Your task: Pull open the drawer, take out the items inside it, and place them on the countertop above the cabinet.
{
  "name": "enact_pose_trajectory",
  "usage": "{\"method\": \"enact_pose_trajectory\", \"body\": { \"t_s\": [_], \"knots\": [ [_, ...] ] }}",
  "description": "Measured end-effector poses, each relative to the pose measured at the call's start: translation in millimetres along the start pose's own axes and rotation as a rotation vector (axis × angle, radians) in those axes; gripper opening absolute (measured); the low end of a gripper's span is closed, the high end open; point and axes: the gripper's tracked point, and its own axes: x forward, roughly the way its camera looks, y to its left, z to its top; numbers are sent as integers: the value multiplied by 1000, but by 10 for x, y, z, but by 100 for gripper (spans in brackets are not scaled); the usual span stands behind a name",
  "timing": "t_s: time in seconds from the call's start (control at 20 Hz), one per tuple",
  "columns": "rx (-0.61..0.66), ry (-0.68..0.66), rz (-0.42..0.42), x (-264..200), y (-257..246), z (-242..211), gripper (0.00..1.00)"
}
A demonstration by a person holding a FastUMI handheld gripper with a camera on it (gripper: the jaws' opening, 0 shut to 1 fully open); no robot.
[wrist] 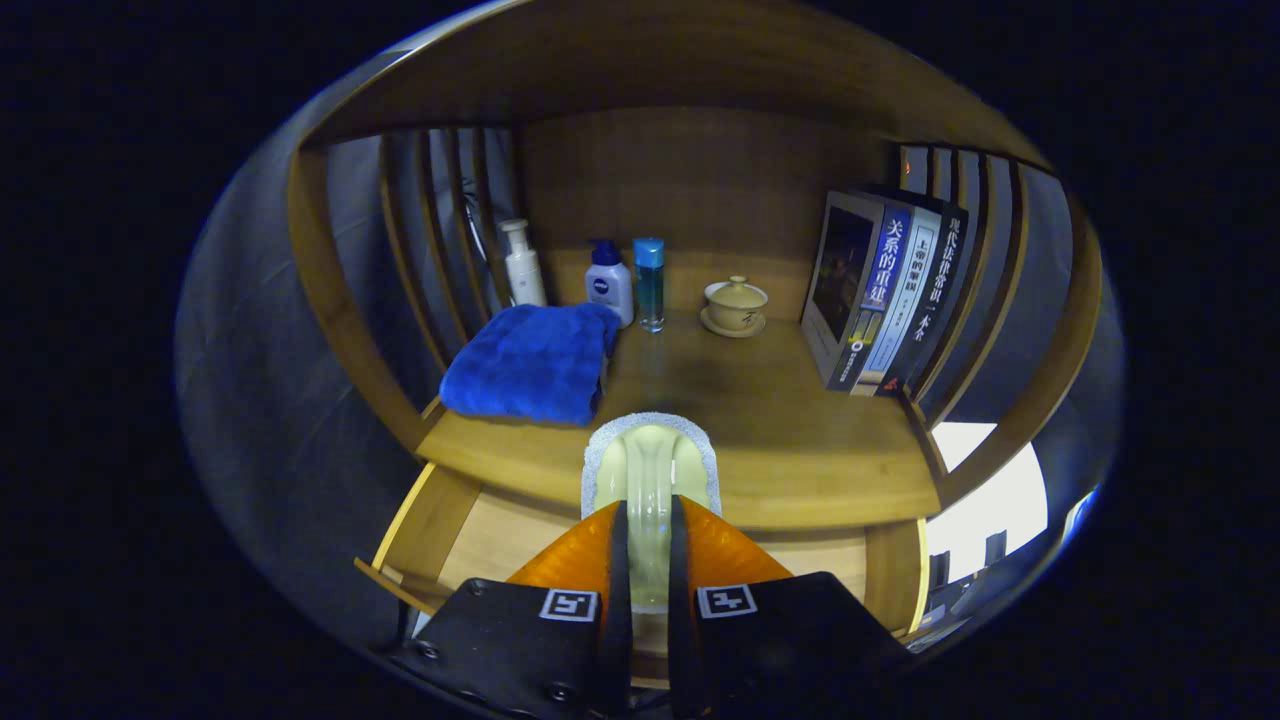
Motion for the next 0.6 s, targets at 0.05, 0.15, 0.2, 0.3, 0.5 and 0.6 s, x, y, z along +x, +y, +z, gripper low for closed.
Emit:
{"method": "enact_pose_trajectory", "body": {
  "t_s": [0.05,0.15,0.2,0.3,0.5,0.6],
  "knots": [
    [5,3,-12,91,-38,66,23],
    [33,44,-31,258,-136,102,23],
    [57,61,-34,360,-165,131,23],
    [73,80,-40,611,-224,230,23],
    [89,130,-68,907,-295,284,23],
    [112,156,-71,1044,-297,276,23]
  ]
}}
